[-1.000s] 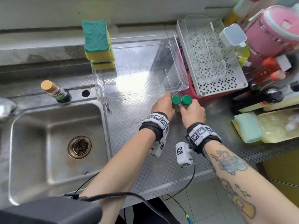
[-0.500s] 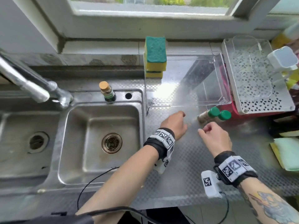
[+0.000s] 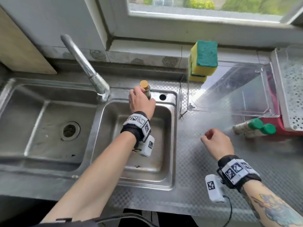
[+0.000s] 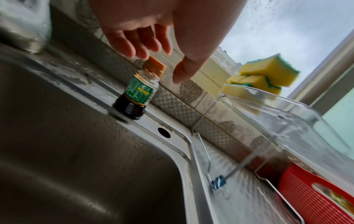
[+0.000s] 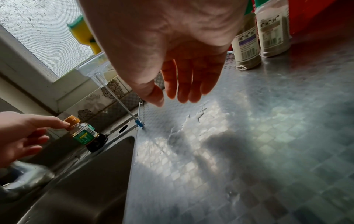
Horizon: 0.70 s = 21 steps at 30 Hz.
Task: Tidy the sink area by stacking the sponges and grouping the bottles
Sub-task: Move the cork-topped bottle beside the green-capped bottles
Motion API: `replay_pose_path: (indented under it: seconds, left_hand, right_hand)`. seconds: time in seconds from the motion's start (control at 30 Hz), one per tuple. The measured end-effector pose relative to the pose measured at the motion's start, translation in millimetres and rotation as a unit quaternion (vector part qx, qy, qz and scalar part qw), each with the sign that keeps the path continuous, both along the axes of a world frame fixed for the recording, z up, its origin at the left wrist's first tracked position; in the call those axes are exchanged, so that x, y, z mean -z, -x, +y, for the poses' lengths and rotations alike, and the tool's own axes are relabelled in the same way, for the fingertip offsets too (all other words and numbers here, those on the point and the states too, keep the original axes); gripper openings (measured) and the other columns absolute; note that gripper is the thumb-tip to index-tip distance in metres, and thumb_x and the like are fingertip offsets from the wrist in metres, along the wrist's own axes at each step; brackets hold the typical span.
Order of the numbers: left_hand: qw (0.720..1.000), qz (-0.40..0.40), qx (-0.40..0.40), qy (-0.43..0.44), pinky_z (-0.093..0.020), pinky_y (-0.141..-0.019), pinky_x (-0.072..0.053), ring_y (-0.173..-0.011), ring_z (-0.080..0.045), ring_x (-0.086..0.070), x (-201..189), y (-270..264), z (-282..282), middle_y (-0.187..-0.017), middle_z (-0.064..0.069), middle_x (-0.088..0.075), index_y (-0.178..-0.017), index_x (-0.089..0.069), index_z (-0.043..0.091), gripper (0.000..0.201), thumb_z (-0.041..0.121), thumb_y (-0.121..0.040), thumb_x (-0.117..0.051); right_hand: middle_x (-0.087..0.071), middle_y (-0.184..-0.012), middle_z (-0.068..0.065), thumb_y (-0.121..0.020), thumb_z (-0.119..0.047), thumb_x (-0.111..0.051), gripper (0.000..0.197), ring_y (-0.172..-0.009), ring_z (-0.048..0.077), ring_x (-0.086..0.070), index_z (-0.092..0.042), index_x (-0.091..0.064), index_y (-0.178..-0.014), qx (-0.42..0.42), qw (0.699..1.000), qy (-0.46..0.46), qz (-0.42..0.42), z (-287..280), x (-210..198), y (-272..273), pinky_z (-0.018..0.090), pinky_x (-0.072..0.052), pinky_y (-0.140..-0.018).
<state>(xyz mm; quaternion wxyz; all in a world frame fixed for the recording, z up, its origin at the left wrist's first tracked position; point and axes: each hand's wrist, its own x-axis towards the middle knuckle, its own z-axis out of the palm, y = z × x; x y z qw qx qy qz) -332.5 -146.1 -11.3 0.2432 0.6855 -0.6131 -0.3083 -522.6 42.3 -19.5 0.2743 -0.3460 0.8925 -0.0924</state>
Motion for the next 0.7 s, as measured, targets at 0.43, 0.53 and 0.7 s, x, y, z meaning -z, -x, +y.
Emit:
replay_pose_path:
  seconds: [0.43, 0.53, 0.7]
  left_hand:
    - [0.995, -0.001, 0.077, -0.058, -0.030, -0.081, -0.042, -0.102, -0.030, -0.059, 12.8, -11.4, -47.1, -0.110, -0.009, -0.065, -0.110, -0.052, 0.017, 0.038, 0.025, -0.079, -0.073]
    - [0.995, 0.015, 0.095, -0.024, -0.030, -0.078, -0.045, -0.094, -0.027, -0.059, -2.0, -13.9, -22.8, -0.101, -0.002, -0.067, -0.101, -0.052, 0.022, 0.036, 0.034, -0.075, -0.073]
    - [0.975, -0.001, 0.223, 0.010, -0.029, -0.079, -0.048, -0.088, -0.015, -0.058, -29.0, -1.7, 50.6, -0.098, 0.009, -0.063, -0.105, -0.052, 0.028, 0.045, 0.045, -0.071, -0.075]
  right_hand:
    - [-0.069, -0.099, 0.005, -0.082, -0.030, -0.058, 0.017, -0.090, 0.028, -0.060, -0.020, -0.059, -0.095, -0.009, 1.000, 0.028, -0.001, -21.6, -7.1, -15.3, 0.035, -0.048, -0.078]
    - [-0.069, -0.101, 0.007, -0.083, -0.030, -0.057, 0.018, -0.088, 0.027, -0.057, -0.019, -0.060, -0.097, -0.015, 1.000, 0.025, -0.003, -23.7, -11.2, -17.4, 0.034, -0.046, -0.079]
    - [-0.069, -0.104, 0.006, -0.084, -0.028, -0.057, 0.022, -0.096, 0.029, -0.062, -0.016, -0.063, -0.102, -0.006, 0.999, 0.031, -0.015, -16.9, -14.6, -17.2, 0.033, -0.047, -0.082]
